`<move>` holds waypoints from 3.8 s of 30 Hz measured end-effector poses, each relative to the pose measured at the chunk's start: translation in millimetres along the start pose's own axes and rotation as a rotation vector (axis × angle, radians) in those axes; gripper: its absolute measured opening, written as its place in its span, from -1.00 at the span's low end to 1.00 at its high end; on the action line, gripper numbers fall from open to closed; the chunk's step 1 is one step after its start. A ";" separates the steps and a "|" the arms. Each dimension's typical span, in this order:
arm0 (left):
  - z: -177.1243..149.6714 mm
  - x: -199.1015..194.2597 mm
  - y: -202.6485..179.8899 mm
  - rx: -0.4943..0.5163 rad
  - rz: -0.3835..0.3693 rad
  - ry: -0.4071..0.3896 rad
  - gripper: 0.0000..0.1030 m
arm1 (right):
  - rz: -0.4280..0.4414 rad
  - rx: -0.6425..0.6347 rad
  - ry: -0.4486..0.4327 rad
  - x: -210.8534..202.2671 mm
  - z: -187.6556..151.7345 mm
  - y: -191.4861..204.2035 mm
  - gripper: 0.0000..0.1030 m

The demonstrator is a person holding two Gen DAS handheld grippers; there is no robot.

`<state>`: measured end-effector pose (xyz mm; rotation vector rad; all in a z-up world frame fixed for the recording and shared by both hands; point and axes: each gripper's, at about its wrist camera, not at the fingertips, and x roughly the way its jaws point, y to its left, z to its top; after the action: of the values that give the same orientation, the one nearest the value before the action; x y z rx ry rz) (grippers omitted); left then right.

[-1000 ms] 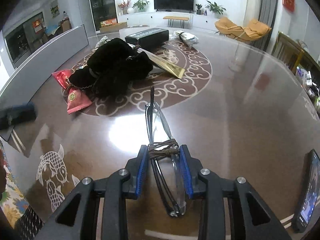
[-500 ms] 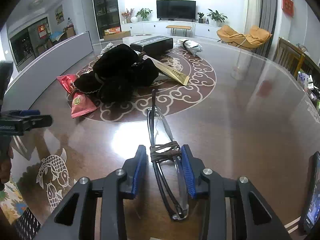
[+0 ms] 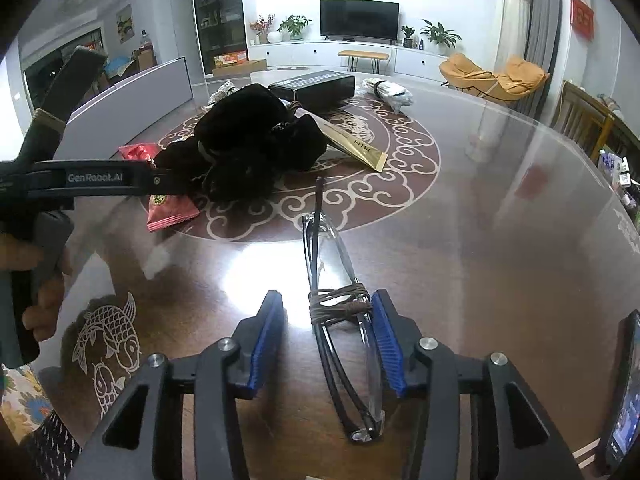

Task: Organize objects

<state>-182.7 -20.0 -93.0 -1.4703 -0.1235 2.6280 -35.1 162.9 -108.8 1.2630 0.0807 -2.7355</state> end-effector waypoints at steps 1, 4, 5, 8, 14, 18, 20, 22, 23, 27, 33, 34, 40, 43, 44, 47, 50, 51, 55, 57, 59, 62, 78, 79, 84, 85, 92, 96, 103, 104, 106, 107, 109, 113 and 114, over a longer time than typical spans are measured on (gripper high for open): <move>-4.0 -2.9 5.7 0.016 0.004 0.007 1.00 | 0.000 0.000 0.000 0.6 0.6 -0.3 -0.08; -13.8 -8.0 20.6 0.064 0.026 0.018 1.00 | -0.002 -0.002 -0.001 1.0 -0.1 -0.1 -0.08; -16.8 -9.4 24.3 0.090 0.040 0.022 1.00 | -0.001 -0.002 0.000 0.7 -0.3 -0.1 -0.08; -18.0 -8.8 25.3 0.151 0.047 0.031 1.00 | -0.003 -0.003 -0.001 0.7 -0.4 0.0 -0.08; 0.8 5.9 8.8 0.166 0.034 0.054 1.00 | -0.023 0.017 0.005 3.2 -0.4 -4.2 0.11; -2.1 -7.2 10.7 0.088 -0.082 0.043 1.00 | -0.029 0.014 0.004 3.6 -0.3 -5.9 0.12; -3.5 -8.8 17.2 0.035 -0.072 0.022 1.00 | -0.030 0.013 0.004 3.8 -0.3 -5.9 0.12; 1.3 -5.7 23.3 -0.010 -0.051 0.013 1.00 | -0.029 0.013 0.004 4.3 -0.2 -6.6 0.12; 7.8 -1.0 27.1 -0.036 -0.026 0.010 1.00 | -0.029 0.013 0.004 3.9 -0.3 -5.9 0.12; 16.3 6.3 30.6 -0.019 0.028 0.018 1.00 | -0.030 0.012 0.004 4.3 -0.1 -6.7 0.12; 8.8 2.9 55.9 0.104 0.022 -0.013 0.93 | -0.029 0.012 0.004 4.6 -0.2 -6.7 0.12; 9.3 2.5 60.1 0.109 0.018 -0.012 0.91 | -0.029 0.012 0.004 5.0 0.0 -7.4 0.12; 14.4 14.6 45.1 0.179 0.053 -0.029 1.00 | -0.039 0.025 0.010 7.7 1.5 -12.0 0.23; 15.2 16.3 32.0 0.201 0.033 -0.043 1.00 | -0.043 0.023 0.010 9.3 2.4 -12.8 0.24; 15.4 18.0 28.7 0.198 0.035 -0.053 1.00 | -0.044 0.023 0.010 9.4 2.4 -11.6 0.24; 16.0 19.9 28.4 0.196 0.032 -0.061 1.00 | -0.049 0.027 0.012 11.2 3.4 -12.1 0.29; 15.8 20.4 30.0 0.196 0.032 -0.062 1.00 | -0.054 0.030 0.014 12.9 3.7 -11.8 0.32; 15.8 20.4 30.0 0.196 0.032 -0.061 1.00 | -0.055 0.031 0.015 13.7 4.0 -11.9 0.33; 15.9 20.1 29.9 0.196 0.032 -0.061 1.00 | -0.057 0.033 0.015 14.2 4.5 -11.4 0.35; 16.0 20.1 29.9 0.197 0.031 -0.061 1.00 | -0.056 0.033 0.015 14.0 4.4 -11.6 0.36; 16.0 20.1 30.0 0.197 0.031 -0.061 1.00 | -0.055 0.030 0.017 14.5 4.7 -11.3 0.37; 16.8 20.9 31.0 0.192 0.029 -0.061 1.00 | -0.052 0.026 0.020 16.1 5.5 -10.5 0.44; 4.6 18.4 -4.5 0.406 -0.106 -0.045 1.00 | -0.056 0.029 0.023 17.9 5.8 -11.6 0.50; 5.0 17.7 -5.1 0.407 -0.105 -0.045 1.00 | -0.058 0.031 0.024 18.6 6.0 -11.8 0.51; 5.0 18.2 -4.8 0.407 -0.106 -0.044 1.00 | -0.059 0.034 0.025 18.8 5.9 -12.4 0.53; 5.1 18.2 -4.6 0.407 -0.106 -0.044 1.00 | -0.059 0.034 0.025 19.0 6.0 -12.4 0.53; 5.1 18.3 -4.7 0.408 -0.106 -0.044 1.00 | -0.058 0.033 0.025 18.9 5.9 -12.4 0.53; 5.2 18.2 -4.6 0.408 -0.107 -0.044 1.00 | -0.058 0.033 0.025 18.6 5.9 -12.5 0.54; 5.2 18.1 -4.4 0.409 -0.107 -0.043 1.00 | -0.059 0.034 0.026 19.5 6.1 -13.0 0.55; 5.2 18.2 -4.4 0.409 -0.107 -0.043 1.00 | -0.059 0.035 0.026 19.8 6.1 -13.0 0.55; 5.2 18.1 -4.4 0.409 -0.107 -0.043 1.00 | -0.059 0.034 0.026 19.6 6.1 -12.9 0.56; 5.3 18.3 -4.5 0.409 -0.107 -0.043 1.00 | -0.059 0.034 0.026 19.7 6.1 -12.9 0.56; 5.3 18.2 -4.5 0.409 -0.108 -0.043 1.00 | -0.059 0.034 0.026 19.5 6.1 -12.9 0.56; 5.3 18.4 -4.6 0.409 -0.108 -0.043 1.00 | -0.058 0.034 0.026 19.2 6.1 -13.0 0.56; 5.3 18.3 -4.6 0.409 -0.108 -0.043 1.00 | -0.058 0.034 0.026 19.2 6.1 -13.0 0.56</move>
<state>-196.4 -12.7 -105.0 -1.2314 0.3047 2.4113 -53.8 173.3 -119.5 1.3253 0.0757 -2.7813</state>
